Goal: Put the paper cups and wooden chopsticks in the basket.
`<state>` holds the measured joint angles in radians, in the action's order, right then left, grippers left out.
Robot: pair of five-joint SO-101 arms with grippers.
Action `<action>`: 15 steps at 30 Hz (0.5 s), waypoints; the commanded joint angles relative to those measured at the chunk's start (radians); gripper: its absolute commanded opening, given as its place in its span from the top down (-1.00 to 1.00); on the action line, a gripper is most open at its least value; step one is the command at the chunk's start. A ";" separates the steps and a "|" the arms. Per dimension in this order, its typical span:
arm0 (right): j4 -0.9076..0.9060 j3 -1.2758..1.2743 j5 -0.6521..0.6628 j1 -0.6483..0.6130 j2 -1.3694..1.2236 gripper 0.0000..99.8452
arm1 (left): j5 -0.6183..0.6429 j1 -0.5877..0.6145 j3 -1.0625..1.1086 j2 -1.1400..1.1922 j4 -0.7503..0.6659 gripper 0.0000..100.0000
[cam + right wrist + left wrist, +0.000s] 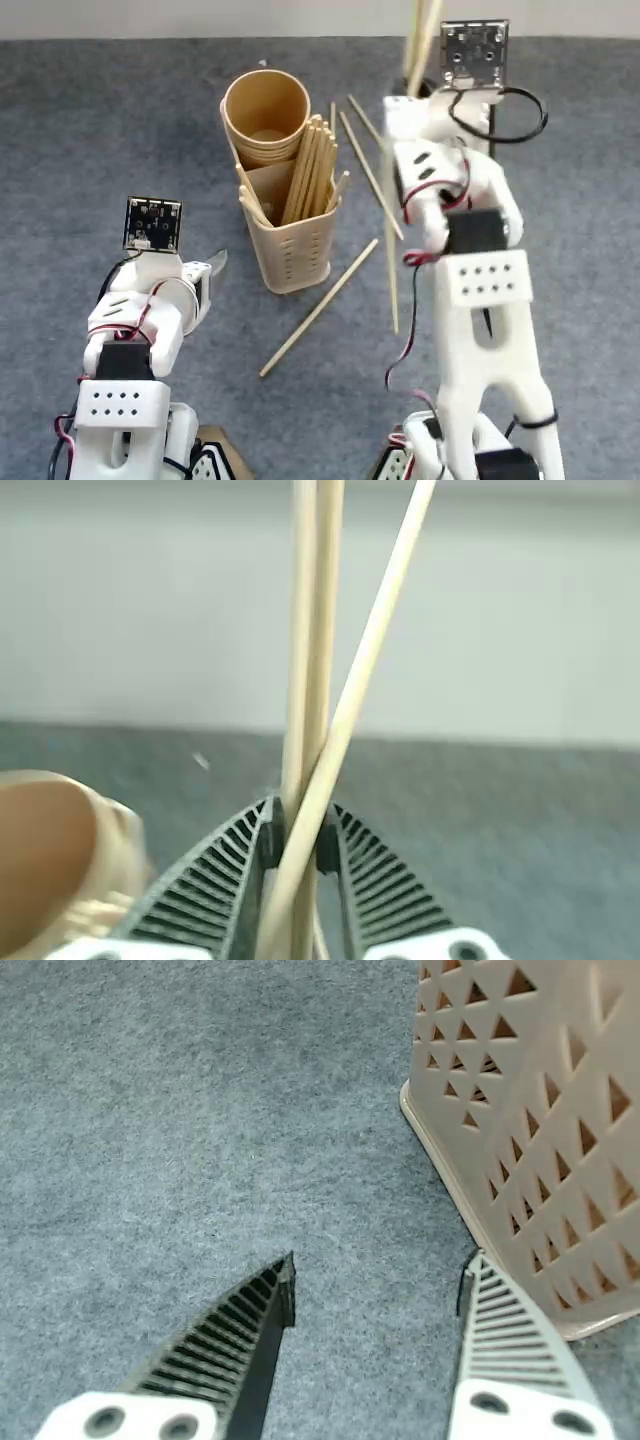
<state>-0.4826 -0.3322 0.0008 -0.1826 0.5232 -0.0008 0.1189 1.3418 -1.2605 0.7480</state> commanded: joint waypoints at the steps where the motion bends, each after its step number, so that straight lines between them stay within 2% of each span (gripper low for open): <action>1: 0.128 0.044 -0.048 -0.111 0.090 0.99 | 0.006 -0.015 -0.005 -0.010 -0.020 0.47; 6: 0.217 -0.013 -0.121 -0.182 0.131 0.99 | 0.006 -0.015 -0.005 -0.010 -0.020 0.47; 15: 0.386 -0.349 -0.097 -0.325 0.308 0.99 | 0.006 -0.010 -0.005 -0.010 -0.020 0.47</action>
<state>-0.1649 -0.5884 -0.1112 -0.4496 0.7457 -0.0008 0.1189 1.3418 -1.2605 0.7480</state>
